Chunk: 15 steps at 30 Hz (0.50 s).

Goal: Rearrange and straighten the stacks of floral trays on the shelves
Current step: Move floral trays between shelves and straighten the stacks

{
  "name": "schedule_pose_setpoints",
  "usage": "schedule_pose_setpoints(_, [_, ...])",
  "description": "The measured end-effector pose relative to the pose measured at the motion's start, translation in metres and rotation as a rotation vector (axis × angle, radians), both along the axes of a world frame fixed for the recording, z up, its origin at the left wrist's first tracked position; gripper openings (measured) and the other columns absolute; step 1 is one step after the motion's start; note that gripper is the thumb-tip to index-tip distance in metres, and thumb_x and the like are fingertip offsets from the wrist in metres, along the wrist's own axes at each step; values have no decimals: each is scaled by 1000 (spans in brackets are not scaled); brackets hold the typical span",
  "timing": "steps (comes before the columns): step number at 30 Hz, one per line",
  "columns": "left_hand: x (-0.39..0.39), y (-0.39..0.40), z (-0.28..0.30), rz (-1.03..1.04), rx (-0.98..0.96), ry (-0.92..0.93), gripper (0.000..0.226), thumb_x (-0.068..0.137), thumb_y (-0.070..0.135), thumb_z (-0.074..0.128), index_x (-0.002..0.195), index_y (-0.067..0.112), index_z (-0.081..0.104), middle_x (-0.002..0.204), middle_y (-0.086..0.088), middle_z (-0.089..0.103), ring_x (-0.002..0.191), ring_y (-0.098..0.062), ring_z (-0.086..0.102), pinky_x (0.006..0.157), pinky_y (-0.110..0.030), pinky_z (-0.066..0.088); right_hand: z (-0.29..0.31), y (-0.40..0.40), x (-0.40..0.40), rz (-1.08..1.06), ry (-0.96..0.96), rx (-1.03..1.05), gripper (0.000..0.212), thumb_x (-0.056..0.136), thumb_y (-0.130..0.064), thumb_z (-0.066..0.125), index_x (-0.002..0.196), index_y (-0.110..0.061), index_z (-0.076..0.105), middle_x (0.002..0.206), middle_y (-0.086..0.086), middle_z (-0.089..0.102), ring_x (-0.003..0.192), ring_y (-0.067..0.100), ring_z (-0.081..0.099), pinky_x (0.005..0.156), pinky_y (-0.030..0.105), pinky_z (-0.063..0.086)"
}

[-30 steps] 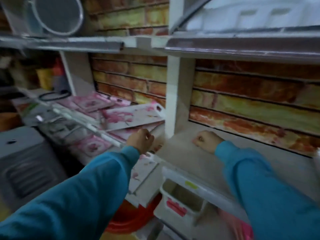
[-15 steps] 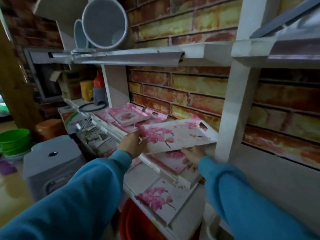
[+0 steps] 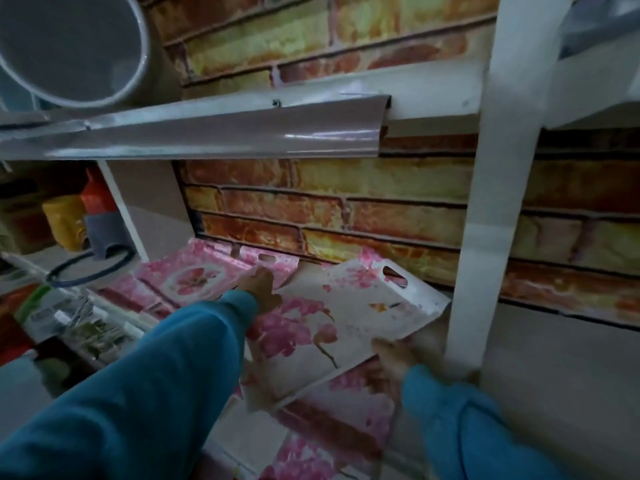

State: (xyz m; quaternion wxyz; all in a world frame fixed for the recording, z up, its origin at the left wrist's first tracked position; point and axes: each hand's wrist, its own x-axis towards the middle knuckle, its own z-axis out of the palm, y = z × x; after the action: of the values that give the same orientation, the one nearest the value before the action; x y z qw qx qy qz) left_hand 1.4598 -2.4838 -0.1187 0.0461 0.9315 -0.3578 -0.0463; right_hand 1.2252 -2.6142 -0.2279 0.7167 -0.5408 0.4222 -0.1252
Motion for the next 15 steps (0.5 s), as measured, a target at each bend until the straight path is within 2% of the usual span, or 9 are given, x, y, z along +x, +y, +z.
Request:
schedule_pose_setpoints(3, [31,-27,-8,-97,151,-62,64,86,41,59,139,9,47,145,-16,47,133,-31,46,110,-39,39,-2,2,1,-60,20,20,34,98,-35,40,97,-5,56,51,12,69,34,21,60,37,22,45])
schedule_pose_setpoints(5, [49,-43,-14,-168,230,-126,58,88,44,52,137,14,48,144,-13,49,132,-32,48,110,-39,38,0,7,2,-142,8,6,27,98,-34,43,94,-10,54,55,13,69,38,22,60,39,24,46])
schedule_pose_setpoints(8, [66,-63,-24,-255,280,-153,54,91,41,46,139,16,47,145,-11,48,132,-30,48,109,-42,37,5,22,3,-234,10,-12,26,98,-32,43,99,-8,53,59,11,66,37,19,58,38,23,46])
schedule_pose_setpoints(10, [73,-69,-32,-320,277,-113,53,93,38,46,141,14,45,145,-10,48,132,-29,48,106,-38,38,6,33,12,-312,37,-119,21,98,-30,44,107,-13,52,83,8,65,48,11,57,43,24,45])
schedule_pose_setpoints(12, [79,-72,-40,-368,236,-77,49,93,33,51,137,11,48,141,-12,51,128,-28,52,100,-32,42,9,39,22,-378,67,-309,23,99,-23,43,119,-14,50,107,7,56,70,7,53,62,22,47])
schedule_pose_setpoints(13, [82,-71,-42,-379,208,-52,47,93,30,52,135,9,50,138,-13,53,126,-29,53,98,-31,43,13,41,27,-393,104,-371,30,100,-20,43,126,-9,50,114,10,55,82,12,57,75,28,51])
schedule_pose_setpoints(14, [87,-67,-44,-385,175,-25,47,93,28,51,134,6,50,138,-15,53,125,-31,53,98,-32,43,18,45,32,-409,165,-395,35,99,-18,43,131,-4,50,119,13,56,93,19,58,88,34,52])
schedule_pose_setpoints(15, [92,-62,-45,-391,145,-1,48,94,29,50,136,4,49,139,-17,51,127,-33,52,101,-34,42,24,48,35,-420,238,-402,38,98,-17,45,133,-2,50,116,14,58,97,20,56,93,36,50])
